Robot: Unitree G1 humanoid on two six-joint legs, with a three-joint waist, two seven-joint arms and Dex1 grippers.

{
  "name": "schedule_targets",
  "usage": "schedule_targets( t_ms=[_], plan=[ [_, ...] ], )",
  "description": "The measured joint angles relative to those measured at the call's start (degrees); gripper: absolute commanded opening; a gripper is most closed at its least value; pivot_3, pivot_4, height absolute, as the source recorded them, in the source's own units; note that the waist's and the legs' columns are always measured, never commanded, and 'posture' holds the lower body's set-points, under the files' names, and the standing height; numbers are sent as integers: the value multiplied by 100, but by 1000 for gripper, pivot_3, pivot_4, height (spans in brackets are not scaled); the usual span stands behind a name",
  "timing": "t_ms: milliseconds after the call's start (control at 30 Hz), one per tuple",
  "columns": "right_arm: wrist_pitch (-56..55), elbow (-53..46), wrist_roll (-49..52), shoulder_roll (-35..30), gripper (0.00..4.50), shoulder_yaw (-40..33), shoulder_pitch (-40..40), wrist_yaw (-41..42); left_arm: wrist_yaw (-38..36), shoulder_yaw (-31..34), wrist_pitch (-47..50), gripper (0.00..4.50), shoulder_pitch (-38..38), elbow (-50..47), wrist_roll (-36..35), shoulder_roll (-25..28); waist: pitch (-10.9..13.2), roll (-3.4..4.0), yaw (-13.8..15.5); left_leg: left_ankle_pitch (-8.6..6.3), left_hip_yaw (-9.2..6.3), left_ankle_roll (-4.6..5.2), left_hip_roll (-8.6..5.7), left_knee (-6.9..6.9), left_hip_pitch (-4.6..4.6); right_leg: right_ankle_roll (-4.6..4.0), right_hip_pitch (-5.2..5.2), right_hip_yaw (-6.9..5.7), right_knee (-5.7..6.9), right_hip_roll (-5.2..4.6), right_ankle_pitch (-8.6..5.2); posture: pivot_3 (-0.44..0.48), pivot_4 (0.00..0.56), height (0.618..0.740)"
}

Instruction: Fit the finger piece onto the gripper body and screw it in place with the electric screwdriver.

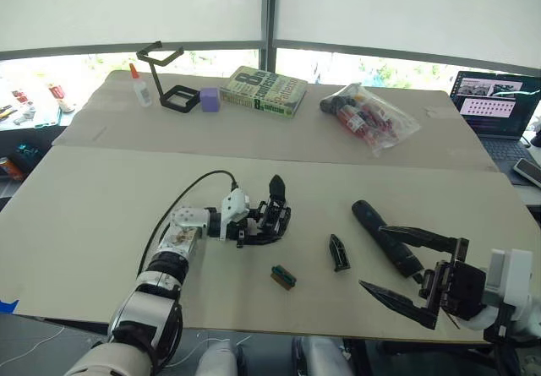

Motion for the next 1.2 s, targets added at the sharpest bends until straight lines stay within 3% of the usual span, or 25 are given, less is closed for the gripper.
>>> schedule_targets(
  t_ms=[133,267,533,800,1033,1100,1200],
  plan=[
    [126,-26,1,-4,4500,7,53,-34,957,-96,1294,2321,668,-1708,149,34,4,5,36,-3,-1,5,-7,1,-1,8,-1,-7,4,-15,-6,0,150,740],
    [323,-146,0,-9,4500,92,88,-151,1520,-346,1714,2321,1058,-2569,243,-58,6,8,46,-8,-1,14,-19,3,0,13,3,-11,6,-35,-8,0,150,740],
    [607,-301,-1,-13,4500,145,167,-311,1714,-723,1257,2321,1098,-2288,378,-170,7,9,33,-10,-2,19,-31,8,1,15,5,-11,6,-47,-9,0,150,740],
    [637,-356,-1,-13,4500,137,418,-324,1416,-828,506,2321,773,-1624,401,-52,6,11,26,-11,-3,20,-31,9,6,16,10,-11,7,-47,-9,0,150,740],
    [970,-601,3,-93,4500,136,652,-518,1286,-811,550,2321,722,-1514,325,-51,1,20,23,-11,-3,20,-29,8,10,16,12,-11,8,-47,-10,0,150,740],
    [1264,-722,5,-191,4500,134,686,-746,1266,-785,659,3356,721,-1514,236,-45,0,21,12,-11,-4,20,-29,7,11,16,12,-10,8,-47,-11,0,150,740],
    [1671,-861,79,-338,4500,134,600,-1044,1246,-738,692,4442,755,-1525,145,-10,0,21,3,-11,-4,20,-28,7,11,16,11,-10,8,-48,-11,0,150,740]
  ],
)
